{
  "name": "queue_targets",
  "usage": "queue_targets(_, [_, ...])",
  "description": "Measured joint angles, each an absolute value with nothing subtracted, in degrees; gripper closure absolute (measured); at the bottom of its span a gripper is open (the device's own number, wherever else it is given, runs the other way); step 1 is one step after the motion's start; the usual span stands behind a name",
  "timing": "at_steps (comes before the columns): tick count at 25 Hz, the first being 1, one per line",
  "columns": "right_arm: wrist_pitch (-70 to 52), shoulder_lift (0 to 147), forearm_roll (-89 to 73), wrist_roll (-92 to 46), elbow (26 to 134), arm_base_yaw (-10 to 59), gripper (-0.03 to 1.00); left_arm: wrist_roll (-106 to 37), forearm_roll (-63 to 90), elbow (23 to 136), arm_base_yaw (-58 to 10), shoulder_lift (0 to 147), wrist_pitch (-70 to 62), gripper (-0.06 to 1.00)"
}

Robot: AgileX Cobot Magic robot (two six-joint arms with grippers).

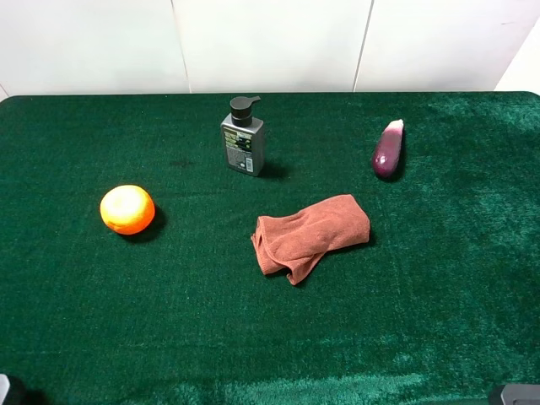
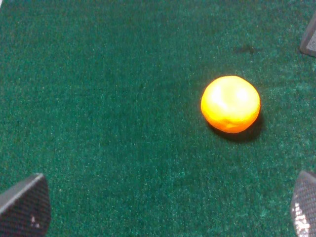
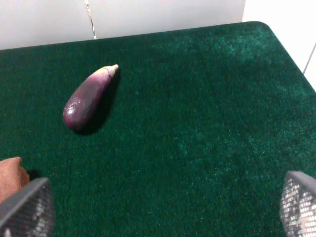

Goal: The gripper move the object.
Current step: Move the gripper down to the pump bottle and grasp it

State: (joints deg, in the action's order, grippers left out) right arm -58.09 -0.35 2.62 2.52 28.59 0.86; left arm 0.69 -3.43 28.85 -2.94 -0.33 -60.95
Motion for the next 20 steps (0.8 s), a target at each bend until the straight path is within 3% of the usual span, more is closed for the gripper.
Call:
queue_targets(6, [-58.13, 2.48, 1.57, 2.2, 29.27, 0.86, 0.27, 0.69, -3.43, 28.85, -2.94, -0.33, -60.95, -0.05])
queue_targets(20, [-58.08, 25.17, -5.03, 0.0, 39.63, 0.86, 0.27, 0.69, -3.43, 28.85, -2.94, -0.33, -60.95, -0.05])
